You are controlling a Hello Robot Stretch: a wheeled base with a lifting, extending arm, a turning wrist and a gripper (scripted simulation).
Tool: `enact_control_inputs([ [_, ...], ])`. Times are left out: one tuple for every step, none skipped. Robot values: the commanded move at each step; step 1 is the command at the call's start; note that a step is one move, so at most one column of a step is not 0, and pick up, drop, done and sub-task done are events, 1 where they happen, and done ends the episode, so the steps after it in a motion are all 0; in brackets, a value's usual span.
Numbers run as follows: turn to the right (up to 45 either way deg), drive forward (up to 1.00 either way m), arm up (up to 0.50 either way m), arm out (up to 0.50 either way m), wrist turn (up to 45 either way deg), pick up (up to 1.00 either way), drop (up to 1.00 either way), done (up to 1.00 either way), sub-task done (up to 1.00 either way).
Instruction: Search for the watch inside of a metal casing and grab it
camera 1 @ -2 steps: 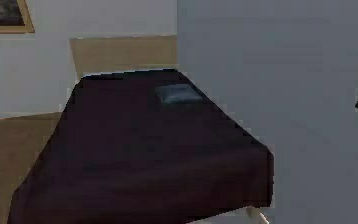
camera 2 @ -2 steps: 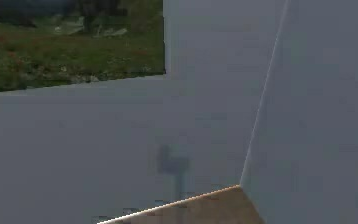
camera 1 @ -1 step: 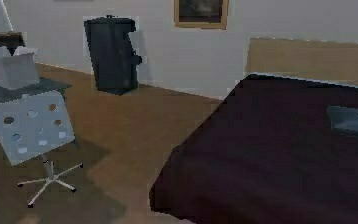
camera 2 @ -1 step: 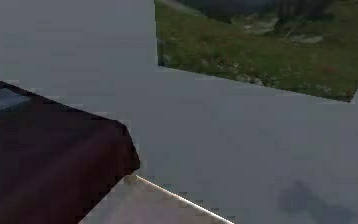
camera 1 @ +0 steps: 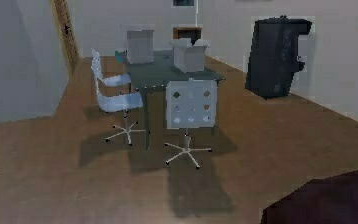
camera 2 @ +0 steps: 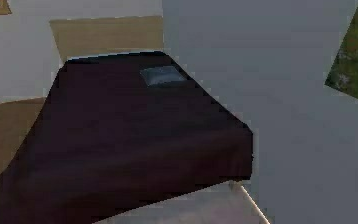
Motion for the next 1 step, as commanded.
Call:
enact_control_inputs([
  [0.0, 0.9, 0.0, 0.0, 0.0, 0.0, 0.0, 0.0, 0.0],
])
